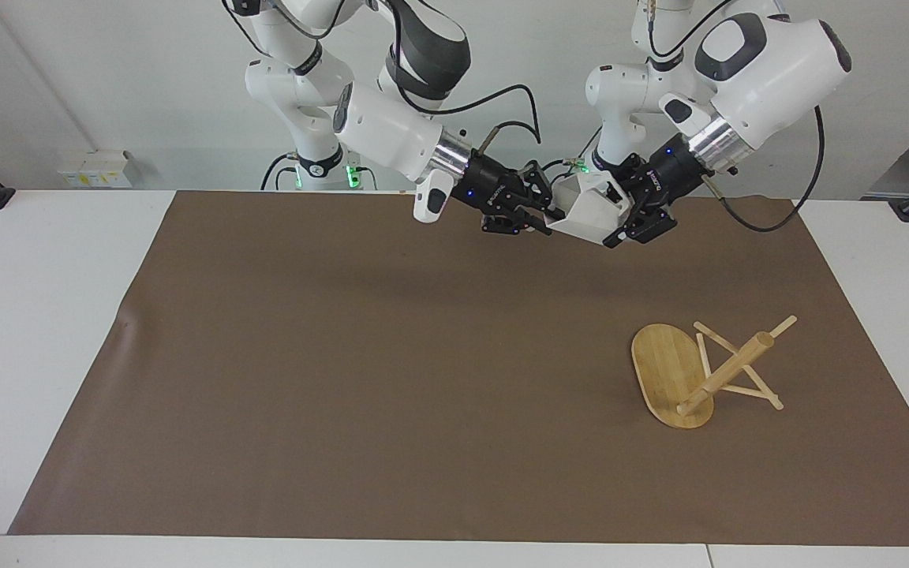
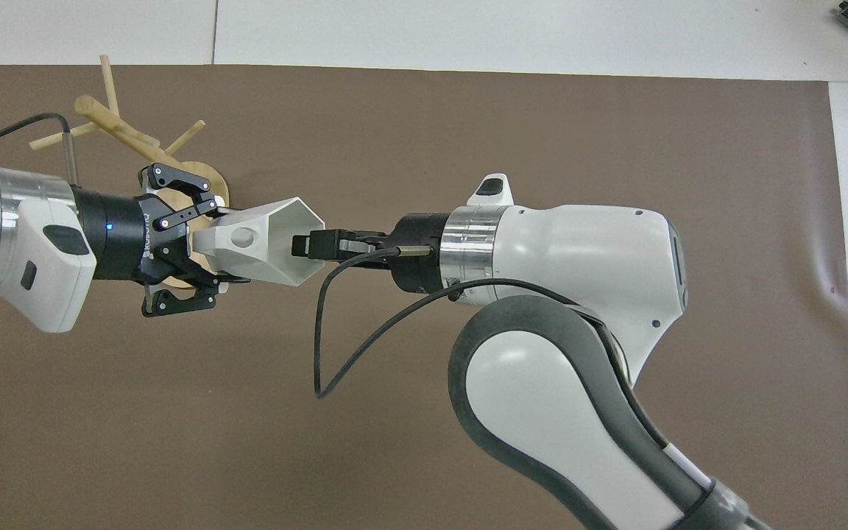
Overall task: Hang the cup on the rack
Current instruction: 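Grasp the cup body with the left gripper near the right gripper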
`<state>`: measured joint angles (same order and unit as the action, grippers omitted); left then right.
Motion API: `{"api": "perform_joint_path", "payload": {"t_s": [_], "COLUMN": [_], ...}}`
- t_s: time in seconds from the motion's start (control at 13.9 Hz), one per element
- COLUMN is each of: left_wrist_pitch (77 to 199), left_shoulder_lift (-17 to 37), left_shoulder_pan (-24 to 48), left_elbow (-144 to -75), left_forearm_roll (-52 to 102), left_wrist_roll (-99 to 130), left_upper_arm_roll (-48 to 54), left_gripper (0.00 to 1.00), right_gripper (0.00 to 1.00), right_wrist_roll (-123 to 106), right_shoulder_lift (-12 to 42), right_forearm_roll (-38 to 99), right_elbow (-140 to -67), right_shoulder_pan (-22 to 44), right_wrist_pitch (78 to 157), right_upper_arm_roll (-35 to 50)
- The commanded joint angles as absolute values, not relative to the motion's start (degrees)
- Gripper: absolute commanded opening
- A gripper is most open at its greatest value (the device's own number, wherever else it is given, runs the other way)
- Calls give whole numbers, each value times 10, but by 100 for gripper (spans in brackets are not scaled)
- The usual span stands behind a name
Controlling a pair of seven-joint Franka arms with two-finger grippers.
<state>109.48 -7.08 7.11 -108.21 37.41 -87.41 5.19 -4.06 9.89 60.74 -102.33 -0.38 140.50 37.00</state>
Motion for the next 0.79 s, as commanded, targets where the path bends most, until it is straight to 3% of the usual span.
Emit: {"api": "perform_joint_path", "payload": {"t_s": [0.0,0.07,0.22,0.72], "left_wrist_pitch": [1109,1109,1103,1143], "left_shoulder_lift": [-89,-89,-90,-121], "left_shoulder_pan": [78,78,72,49], "left_elbow": [-1100,-1100,-1100,-1167], "left_forearm_roll": [386,386,386,381], "left_wrist_roll": [-877,-877,-879,-887], "left_upper_arm_roll": [46,46,44,41], "left_gripper": [0,0,0,0], "right_gripper": [72,76,100,100], "right_wrist_roll": [-24,-25,-25,-27], "right_shoulder_lift": [99,99,99,100], "right_forearm_roll": [592,591,589,589], "right_elbow": [-1027,-1028,-1031,-1032], "right_shoulder_pan": [-12,-14,-16,-19], "right_wrist_pitch": [1412,1412,1413,1412], "right_upper_arm_roll": [378,378,378,377]}}
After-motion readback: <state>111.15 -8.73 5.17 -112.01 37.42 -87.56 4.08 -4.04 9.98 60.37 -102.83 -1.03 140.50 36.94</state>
